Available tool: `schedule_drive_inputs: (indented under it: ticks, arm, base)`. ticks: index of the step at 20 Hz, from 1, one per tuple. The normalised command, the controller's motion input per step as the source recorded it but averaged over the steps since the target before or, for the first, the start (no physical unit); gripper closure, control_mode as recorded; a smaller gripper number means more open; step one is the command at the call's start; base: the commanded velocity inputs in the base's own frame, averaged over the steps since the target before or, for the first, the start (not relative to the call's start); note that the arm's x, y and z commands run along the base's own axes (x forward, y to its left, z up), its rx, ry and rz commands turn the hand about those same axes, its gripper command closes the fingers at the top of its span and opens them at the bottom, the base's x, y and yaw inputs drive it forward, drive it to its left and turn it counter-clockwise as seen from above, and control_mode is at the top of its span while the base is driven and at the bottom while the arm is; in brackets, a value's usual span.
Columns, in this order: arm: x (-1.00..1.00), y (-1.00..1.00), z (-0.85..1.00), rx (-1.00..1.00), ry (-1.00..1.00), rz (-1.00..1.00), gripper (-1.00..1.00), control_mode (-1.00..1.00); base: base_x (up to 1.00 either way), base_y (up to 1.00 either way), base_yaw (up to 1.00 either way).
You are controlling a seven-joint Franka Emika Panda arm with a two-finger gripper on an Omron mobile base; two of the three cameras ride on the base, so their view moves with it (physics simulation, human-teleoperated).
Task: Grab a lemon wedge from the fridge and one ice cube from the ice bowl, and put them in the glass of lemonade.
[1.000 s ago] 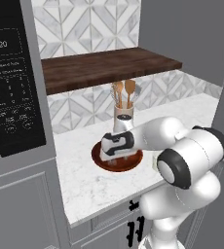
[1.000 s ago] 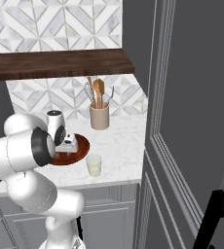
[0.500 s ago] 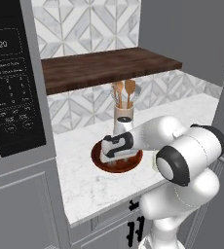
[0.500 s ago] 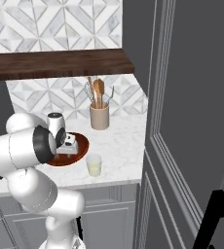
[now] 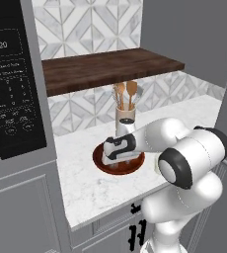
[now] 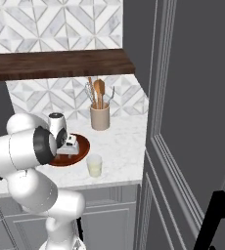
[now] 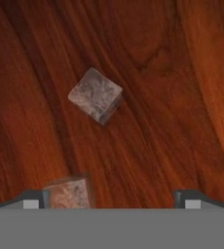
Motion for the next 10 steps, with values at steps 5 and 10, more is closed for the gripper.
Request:
schedule_drive_inputs:
  ticks: [5,10]
  arm:
    - [0.01,0.00,-0.13,0.00,0.00,0.00,-1.00,-1.00]
    - [0.01,0.00,-0.13,0.00,0.00,0.00,-1.00,-1.00]
  base:
    - [0.00,0.00,0.00]
    - [0.00,0.00,0.00]
